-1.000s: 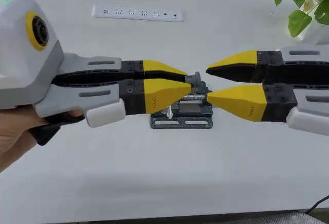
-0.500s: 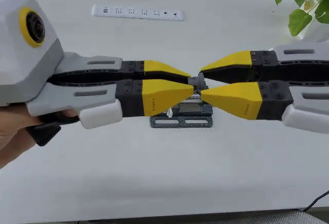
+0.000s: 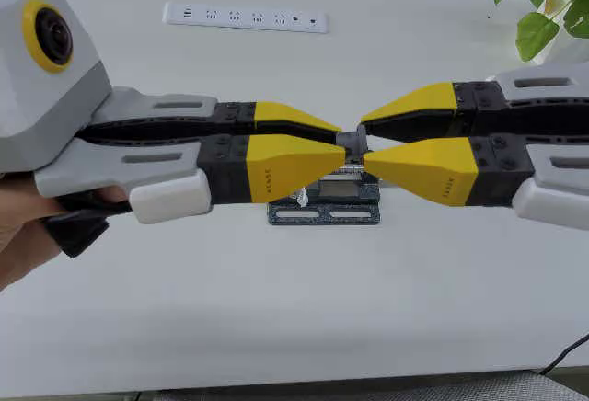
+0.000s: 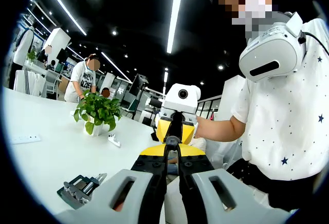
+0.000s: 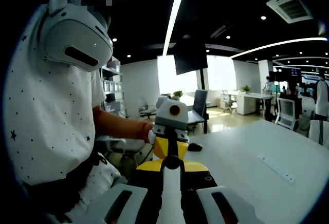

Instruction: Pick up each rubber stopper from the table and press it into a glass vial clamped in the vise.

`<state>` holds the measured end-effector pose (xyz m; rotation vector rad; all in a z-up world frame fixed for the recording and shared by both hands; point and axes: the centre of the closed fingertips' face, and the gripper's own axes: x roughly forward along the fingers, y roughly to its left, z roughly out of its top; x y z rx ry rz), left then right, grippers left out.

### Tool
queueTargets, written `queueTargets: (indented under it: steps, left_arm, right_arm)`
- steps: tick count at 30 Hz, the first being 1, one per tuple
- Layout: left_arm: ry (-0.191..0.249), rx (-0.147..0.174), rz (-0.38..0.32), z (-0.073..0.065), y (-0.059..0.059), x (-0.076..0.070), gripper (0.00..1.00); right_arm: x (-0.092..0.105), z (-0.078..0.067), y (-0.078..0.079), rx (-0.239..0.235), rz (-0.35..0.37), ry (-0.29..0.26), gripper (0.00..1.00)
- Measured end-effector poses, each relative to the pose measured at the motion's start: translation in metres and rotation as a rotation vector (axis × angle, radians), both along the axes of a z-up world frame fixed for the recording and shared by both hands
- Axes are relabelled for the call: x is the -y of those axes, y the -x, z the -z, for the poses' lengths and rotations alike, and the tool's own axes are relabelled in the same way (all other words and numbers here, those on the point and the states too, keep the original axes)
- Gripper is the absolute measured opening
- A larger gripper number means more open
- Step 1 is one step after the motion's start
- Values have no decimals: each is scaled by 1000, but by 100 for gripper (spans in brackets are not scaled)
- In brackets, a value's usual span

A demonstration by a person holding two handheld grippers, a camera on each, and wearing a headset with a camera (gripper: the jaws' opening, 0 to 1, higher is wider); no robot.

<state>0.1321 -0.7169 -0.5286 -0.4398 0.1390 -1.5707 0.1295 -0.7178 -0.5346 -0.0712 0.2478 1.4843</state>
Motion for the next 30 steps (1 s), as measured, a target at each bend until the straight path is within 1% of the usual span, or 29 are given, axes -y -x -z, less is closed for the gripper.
queueTargets:
  steps: [7,9,12,14,20,22,27,30]
  left_arm:
    - [15,-17,10,1,0,-4,3]
    - [20,-23,10,1,-1,-5,3]
    - [29,-24,5,1,-2,-6,3]
    - [27,-18,-3,3,-2,-6,3]
    - [12,-4,-29,11,-5,-9,4]
    - [9,-9,-33,13,-6,-10,4]
    - [7,-2,-52,16,-7,-12,4]
    - [4,4,-69,19,-9,-14,4]
  right_arm:
    - [-2,-1,2,13,-19,1,7]
    - [-2,-1,2,26,-23,3,6]
    - [-3,-2,1,25,-23,6,6]
    - [-4,-1,0,25,-19,16,6]
    - [-7,7,-3,3,-13,41,6]
    - [-8,9,-4,-2,-12,46,6]
    - [-12,11,-5,-17,-11,62,6]
    - [-13,12,-7,-23,-13,83,6]
